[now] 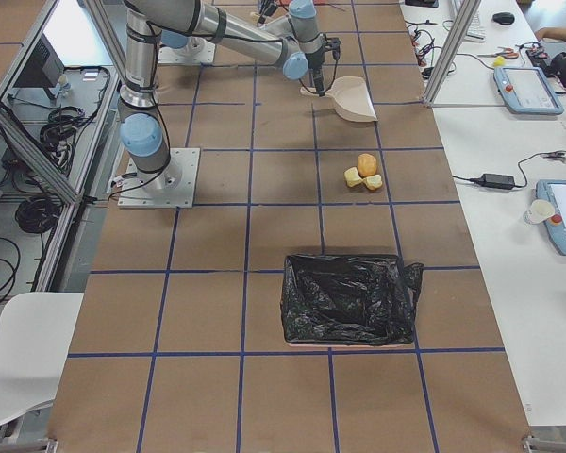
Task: Sweep and dump trash in nearest bin
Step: 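Grasp the white dustpan handle with the right gripper, then carry the dustpan with the right gripper beside the bread and food chunk, then bring the held brush with the left gripper to the food pieces, then sweep the bread and food chunk into the dustpan with the left gripper's brush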
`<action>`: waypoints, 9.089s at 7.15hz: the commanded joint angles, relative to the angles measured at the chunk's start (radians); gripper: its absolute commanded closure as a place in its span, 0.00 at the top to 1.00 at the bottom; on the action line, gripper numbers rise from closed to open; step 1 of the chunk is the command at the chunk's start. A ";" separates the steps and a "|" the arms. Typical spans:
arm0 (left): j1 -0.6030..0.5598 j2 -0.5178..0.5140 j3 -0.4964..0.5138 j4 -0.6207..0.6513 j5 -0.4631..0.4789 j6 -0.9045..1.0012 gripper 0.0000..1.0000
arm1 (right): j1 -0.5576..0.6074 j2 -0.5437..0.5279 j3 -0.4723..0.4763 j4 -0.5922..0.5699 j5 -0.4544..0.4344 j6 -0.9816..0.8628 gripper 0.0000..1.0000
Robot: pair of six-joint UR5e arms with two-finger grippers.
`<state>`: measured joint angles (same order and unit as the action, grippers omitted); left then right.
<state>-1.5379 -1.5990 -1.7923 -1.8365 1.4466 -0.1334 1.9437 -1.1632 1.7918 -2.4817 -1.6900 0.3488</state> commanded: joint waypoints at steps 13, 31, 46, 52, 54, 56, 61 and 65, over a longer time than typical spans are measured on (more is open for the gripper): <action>0.001 0.017 -0.018 0.008 -0.077 0.130 0.00 | -0.046 -0.033 -0.024 0.021 0.088 -0.081 0.05; -0.602 -0.870 0.927 0.321 -0.253 -0.502 0.02 | -1.003 0.312 -0.726 0.716 0.190 -2.501 0.00; -0.777 -1.009 1.082 0.479 -0.232 -0.311 0.04 | -0.963 0.323 -0.683 0.705 0.190 -2.547 0.00; -0.855 -0.945 1.085 0.442 -0.095 -0.222 0.07 | -0.953 0.324 -0.683 0.704 0.190 -2.544 0.00; -0.808 -0.921 1.076 0.404 -0.184 -0.293 0.06 | -0.953 0.324 -0.683 0.704 0.191 -2.544 0.00; -0.685 -0.940 1.054 0.404 -0.325 -0.418 0.05 | -0.953 0.324 -0.681 0.704 0.191 -2.544 0.00; -0.665 -1.015 1.065 0.408 -0.331 -0.675 0.03 | -0.951 0.326 -0.678 0.719 0.193 -2.533 0.00; -0.715 -1.018 1.065 0.407 -0.330 -0.672 0.04 | -0.948 0.326 -0.677 0.719 0.193 -2.530 0.00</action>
<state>-2.2313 -2.6170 -0.7277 -1.4285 1.1159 -0.7985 0.9935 -0.8376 1.1149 -1.7626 -1.4972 -2.1830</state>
